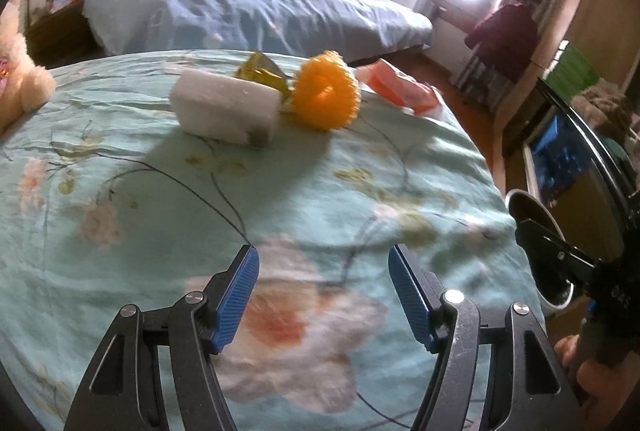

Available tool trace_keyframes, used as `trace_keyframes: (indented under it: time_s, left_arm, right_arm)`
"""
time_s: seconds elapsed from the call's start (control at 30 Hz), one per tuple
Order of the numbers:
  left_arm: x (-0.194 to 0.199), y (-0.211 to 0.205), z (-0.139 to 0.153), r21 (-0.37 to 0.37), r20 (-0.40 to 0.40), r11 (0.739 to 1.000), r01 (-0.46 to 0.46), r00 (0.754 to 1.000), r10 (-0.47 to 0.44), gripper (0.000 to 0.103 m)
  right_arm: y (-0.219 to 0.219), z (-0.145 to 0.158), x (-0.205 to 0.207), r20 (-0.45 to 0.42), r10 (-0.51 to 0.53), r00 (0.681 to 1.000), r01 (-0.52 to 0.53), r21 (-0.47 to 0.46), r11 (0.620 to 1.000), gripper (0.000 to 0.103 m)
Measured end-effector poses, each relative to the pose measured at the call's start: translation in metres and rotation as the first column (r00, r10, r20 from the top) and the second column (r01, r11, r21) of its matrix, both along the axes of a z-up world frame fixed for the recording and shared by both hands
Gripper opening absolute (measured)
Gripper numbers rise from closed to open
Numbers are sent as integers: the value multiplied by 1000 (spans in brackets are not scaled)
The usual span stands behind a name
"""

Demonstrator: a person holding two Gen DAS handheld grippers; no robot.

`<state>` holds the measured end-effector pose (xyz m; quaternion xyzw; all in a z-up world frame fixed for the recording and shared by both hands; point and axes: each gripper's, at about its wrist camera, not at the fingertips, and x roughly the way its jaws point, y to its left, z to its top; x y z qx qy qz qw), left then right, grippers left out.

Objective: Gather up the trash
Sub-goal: 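Move both open tools back over the bed toward the foam block and net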

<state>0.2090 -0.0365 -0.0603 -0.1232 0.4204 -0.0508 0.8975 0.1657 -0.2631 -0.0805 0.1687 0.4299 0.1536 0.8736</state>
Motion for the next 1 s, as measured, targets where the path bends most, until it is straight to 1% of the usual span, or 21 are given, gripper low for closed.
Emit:
trace_keyframes:
  time_s: [0.1, 0.33, 0.6, 0.73, 0.83, 0.87, 0.93, 1.0]
  left_arm:
    - [7, 7, -1, -3, -2, 1000, -24, 1000, 24, 67]
    - [37, 19, -6, 13, -5, 997, -80, 997, 80, 67]
    - [77, 27, -11, 11, -7, 991, -132, 991, 132, 67]
    - [89, 32, -15, 11, -15, 988, -156, 988, 156, 67]
    - [91, 43, -19, 14, -21, 982, -186, 982, 187, 67]
    - [91, 47, -21, 13, -24, 981, -192, 981, 193, 69]
    - [84, 54, -22, 2, -19, 980, -197, 980, 197, 73]
    - [73, 60, -21, 9, -13, 979, -203, 979, 203, 74]
  right_arm:
    - [6, -1, 7, -6, 12, 1000, -12, 4, 1000, 81]
    - [24, -5, 23, -5, 57, 998, -57, 7, 998, 81]
    - [31, -11, 37, -17, 66, 998, -66, 25, 998, 81]
    - [36, -13, 42, -25, 77, 997, -76, 30, 997, 81]
    - [41, -13, 47, -25, 87, 996, -86, 31, 996, 81]
    - [43, -14, 48, -25, 91, 996, -90, 32, 995, 81]
    - [48, -14, 52, -25, 101, 995, -100, 37, 994, 81]
    - [54, -15, 55, -23, 113, 993, -112, 37, 993, 81]
